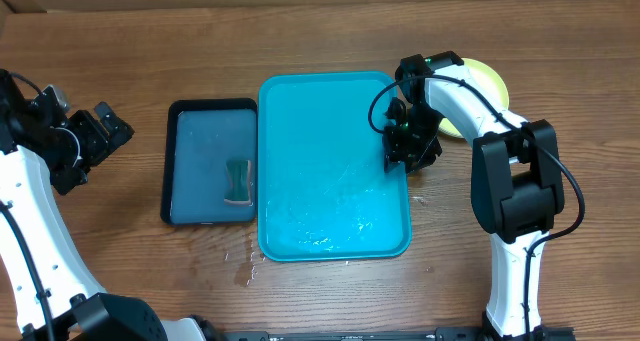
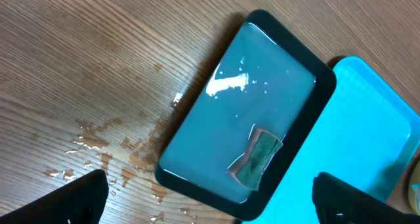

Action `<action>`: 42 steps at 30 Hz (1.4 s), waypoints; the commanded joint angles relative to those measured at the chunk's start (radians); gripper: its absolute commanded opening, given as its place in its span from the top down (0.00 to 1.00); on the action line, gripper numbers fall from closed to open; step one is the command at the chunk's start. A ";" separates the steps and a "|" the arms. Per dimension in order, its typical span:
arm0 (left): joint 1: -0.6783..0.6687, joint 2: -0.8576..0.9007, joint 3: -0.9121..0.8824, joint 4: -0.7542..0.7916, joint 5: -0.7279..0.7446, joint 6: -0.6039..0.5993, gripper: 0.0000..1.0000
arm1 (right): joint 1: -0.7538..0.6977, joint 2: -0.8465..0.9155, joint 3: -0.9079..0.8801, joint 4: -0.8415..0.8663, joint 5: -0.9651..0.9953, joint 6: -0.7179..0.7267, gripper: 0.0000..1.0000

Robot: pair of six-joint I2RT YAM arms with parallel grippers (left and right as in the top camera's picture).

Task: Clean dirty plates on tray and stack at the side

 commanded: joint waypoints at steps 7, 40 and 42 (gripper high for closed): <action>0.002 0.006 0.011 0.000 0.004 -0.011 0.00 | -0.032 -0.016 0.260 -0.079 0.006 -0.057 0.48; 0.002 0.006 0.011 0.000 0.004 -0.011 0.00 | -0.032 -0.016 0.406 0.151 0.006 -0.127 0.00; 0.002 0.006 0.011 0.000 0.004 -0.011 0.00 | -0.032 -0.016 0.406 0.151 0.006 -0.127 0.00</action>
